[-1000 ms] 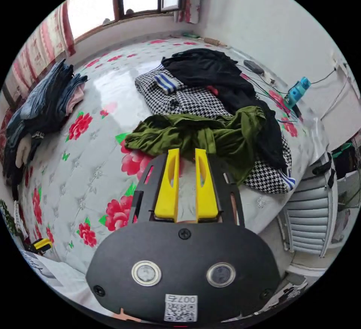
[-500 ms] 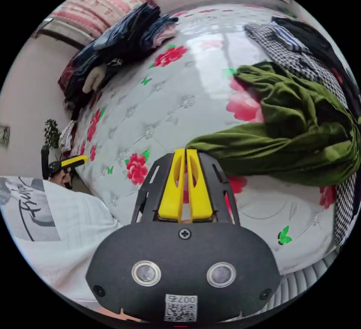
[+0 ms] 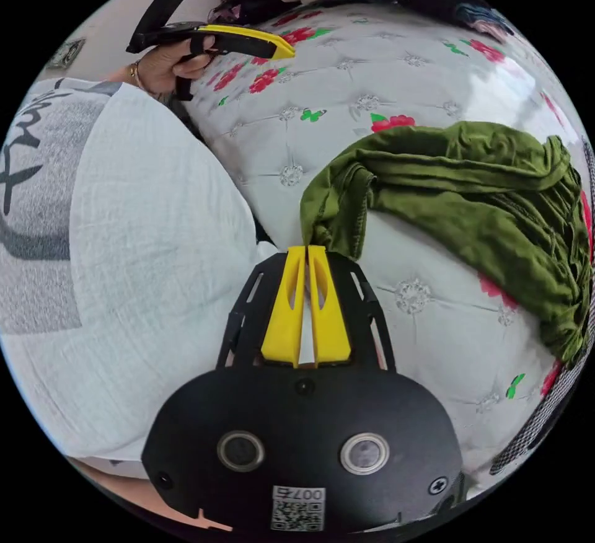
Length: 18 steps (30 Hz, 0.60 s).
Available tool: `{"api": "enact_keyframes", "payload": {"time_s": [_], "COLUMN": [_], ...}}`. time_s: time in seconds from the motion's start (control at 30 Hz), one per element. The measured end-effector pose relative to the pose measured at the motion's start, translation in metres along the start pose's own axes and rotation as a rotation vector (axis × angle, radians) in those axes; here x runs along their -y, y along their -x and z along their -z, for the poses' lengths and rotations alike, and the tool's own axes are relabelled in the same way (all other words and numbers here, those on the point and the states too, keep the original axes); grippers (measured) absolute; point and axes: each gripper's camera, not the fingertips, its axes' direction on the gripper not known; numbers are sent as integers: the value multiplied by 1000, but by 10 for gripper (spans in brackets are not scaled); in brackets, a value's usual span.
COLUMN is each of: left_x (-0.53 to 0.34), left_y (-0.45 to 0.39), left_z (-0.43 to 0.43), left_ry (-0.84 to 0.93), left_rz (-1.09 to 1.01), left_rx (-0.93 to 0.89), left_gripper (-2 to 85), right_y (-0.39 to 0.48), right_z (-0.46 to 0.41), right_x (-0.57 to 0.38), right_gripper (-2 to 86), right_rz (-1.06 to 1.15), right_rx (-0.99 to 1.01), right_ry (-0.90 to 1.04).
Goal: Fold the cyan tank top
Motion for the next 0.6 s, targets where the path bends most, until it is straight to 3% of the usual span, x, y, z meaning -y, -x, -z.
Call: {"api": "enact_keyframes", "payload": {"time_s": [0.23,0.4,0.53,0.6], "left_x": [164,258,277,264], "left_y": [-51,-120,-144,-136], "left_z": [-22,-63,-128,-123], "left_ry": [-1,52,223,155], "left_rz": [-225,-409,-436,-432], "left_rx": [-165,-27,75,43], "left_gripper": [122,136,94,31], "right_y": [22,42,54,63], "right_z": [-11,-15,-16,-16], "right_x": [-61,-90,-107,-119], "right_gripper": [-3,-3,-3,-3], "right_rz": [-220,-356,-459,-495], "right_rx": [18,-3,-34,-65], "right_ry": [-157,-246,-289,-311]}}
